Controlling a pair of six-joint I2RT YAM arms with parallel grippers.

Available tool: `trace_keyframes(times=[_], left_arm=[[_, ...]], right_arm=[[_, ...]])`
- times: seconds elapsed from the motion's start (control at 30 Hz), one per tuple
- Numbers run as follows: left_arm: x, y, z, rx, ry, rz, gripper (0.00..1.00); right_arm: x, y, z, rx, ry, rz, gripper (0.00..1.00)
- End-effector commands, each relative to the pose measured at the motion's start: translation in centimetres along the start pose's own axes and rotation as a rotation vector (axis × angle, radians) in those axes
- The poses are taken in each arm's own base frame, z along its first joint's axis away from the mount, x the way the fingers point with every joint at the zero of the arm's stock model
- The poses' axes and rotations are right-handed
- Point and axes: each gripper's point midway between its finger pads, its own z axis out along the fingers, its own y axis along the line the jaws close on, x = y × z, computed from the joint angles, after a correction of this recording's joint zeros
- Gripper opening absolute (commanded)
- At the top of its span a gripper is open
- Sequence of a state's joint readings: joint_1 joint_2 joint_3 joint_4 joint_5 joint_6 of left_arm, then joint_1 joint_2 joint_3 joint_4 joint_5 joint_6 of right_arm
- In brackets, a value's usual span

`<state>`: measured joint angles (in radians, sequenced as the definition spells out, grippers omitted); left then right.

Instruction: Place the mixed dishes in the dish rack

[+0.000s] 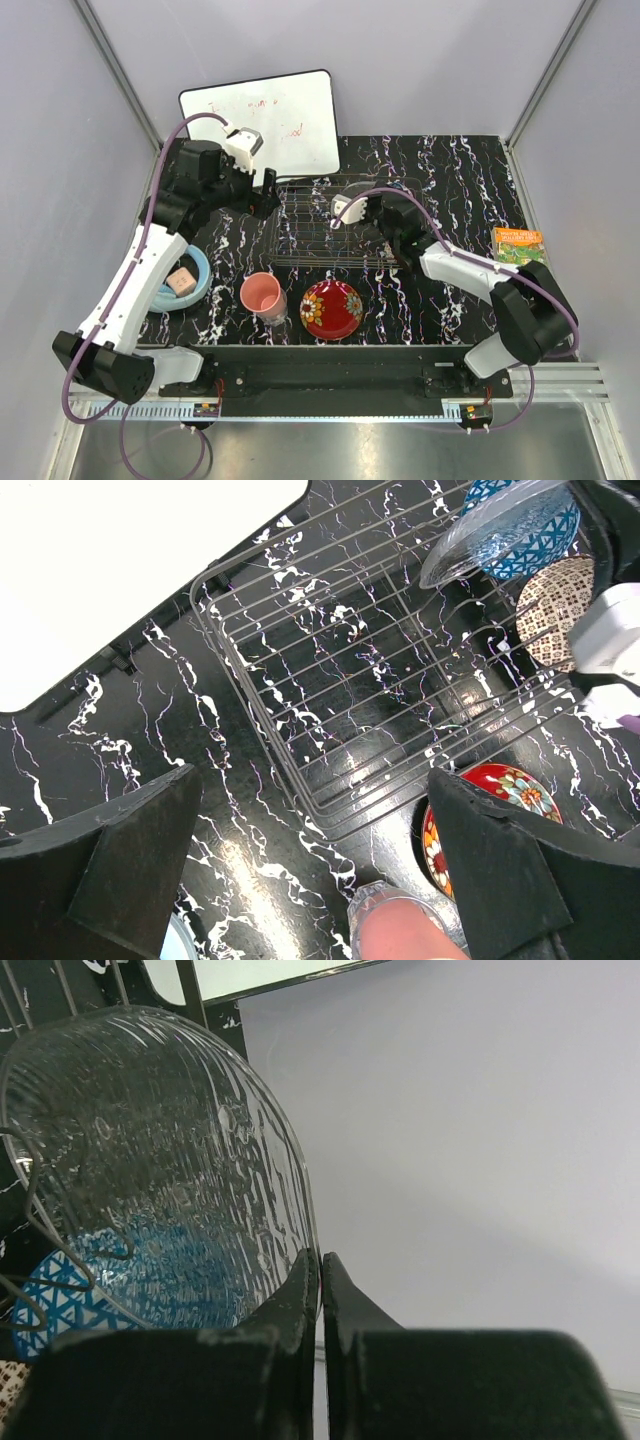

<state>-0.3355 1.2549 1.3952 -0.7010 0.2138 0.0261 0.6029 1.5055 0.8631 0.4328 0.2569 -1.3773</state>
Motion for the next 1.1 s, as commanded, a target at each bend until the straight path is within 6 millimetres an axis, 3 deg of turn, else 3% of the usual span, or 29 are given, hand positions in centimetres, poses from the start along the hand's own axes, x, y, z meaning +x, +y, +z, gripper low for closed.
trace_keyframes(times=[0.0, 0.17, 0.6, 0.73, 1.0, 1.07], left_arm=[[-0.8, 0.1, 0.4, 0.012, -0.041, 0.002, 0.99], [-0.5, 0.3, 0.8, 0.012, -0.032, -0.001, 0.99], [-1.2, 0.2, 0.5, 0.018, -0.051, 0.004, 0.99], [-1.9, 0.0, 0.0, 0.023, -0.067, 0.008, 0.99], [-2.3, -0.1, -0.2, 0.036, -0.072, 0.043, 0.99], [-2.2, -0.5, -0.3, 0.06, -0.07, 0.072, 0.99]], right_arm=[[-1.7, -5.4, 0.5, 0.168, -0.072, -0.036, 0.0], [-1.5, -5.2, 0.2, 0.149, -0.071, -0.042, 0.0], [0.8, 0.5, -0.3, 0.054, -0.014, 0.091, 0.0], [1.4, 0.9, -0.2, 0.08, 0.014, 0.13, 0.0], [2.0, 0.0, -1.7, 0.141, 0.032, 0.234, 0.36], [1.9, -0.4, -2.2, 0.143, 0.021, 0.269, 0.57]])
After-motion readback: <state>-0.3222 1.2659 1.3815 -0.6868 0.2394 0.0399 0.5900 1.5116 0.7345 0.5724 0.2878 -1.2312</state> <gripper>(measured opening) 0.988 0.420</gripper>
